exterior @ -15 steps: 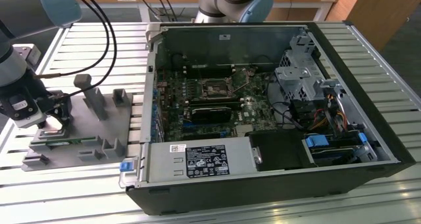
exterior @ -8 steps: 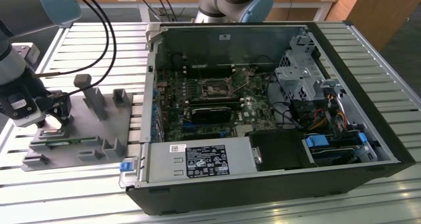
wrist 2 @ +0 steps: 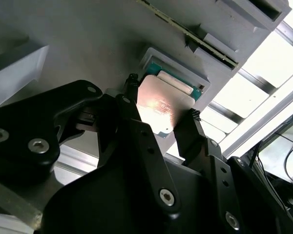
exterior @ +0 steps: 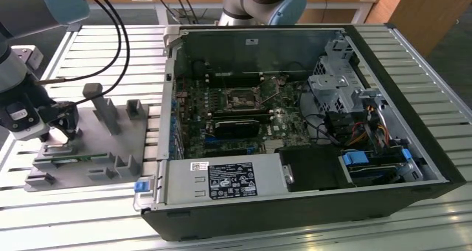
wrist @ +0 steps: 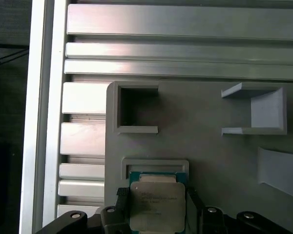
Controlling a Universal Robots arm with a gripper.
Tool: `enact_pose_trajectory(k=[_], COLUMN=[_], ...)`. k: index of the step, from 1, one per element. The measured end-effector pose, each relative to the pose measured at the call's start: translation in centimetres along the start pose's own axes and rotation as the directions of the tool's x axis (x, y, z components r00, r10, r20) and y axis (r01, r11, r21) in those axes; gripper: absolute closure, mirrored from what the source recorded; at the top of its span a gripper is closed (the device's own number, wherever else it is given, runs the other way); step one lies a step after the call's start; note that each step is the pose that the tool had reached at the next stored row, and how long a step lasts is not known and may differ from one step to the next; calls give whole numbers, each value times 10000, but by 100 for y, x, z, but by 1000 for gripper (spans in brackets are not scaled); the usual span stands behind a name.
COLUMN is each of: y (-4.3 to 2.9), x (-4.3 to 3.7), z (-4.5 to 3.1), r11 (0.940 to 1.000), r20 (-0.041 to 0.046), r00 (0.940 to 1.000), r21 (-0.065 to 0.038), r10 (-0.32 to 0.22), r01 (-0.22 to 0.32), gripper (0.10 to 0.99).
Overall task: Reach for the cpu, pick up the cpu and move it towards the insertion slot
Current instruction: 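Pick up the cpu and move it towards the insertion slot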
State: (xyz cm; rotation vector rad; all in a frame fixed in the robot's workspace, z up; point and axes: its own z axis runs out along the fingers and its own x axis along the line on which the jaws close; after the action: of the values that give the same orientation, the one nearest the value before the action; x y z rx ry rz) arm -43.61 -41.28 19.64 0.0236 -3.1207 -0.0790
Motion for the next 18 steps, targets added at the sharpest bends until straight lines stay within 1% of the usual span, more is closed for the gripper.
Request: enact_pose_trajectory(k=[18], y=[6], x=[3], z=[-126], r11=[10000], r20=[-1], r00=[10000], r21=[0], r10=[1], r01=[-1], gripper=[545])
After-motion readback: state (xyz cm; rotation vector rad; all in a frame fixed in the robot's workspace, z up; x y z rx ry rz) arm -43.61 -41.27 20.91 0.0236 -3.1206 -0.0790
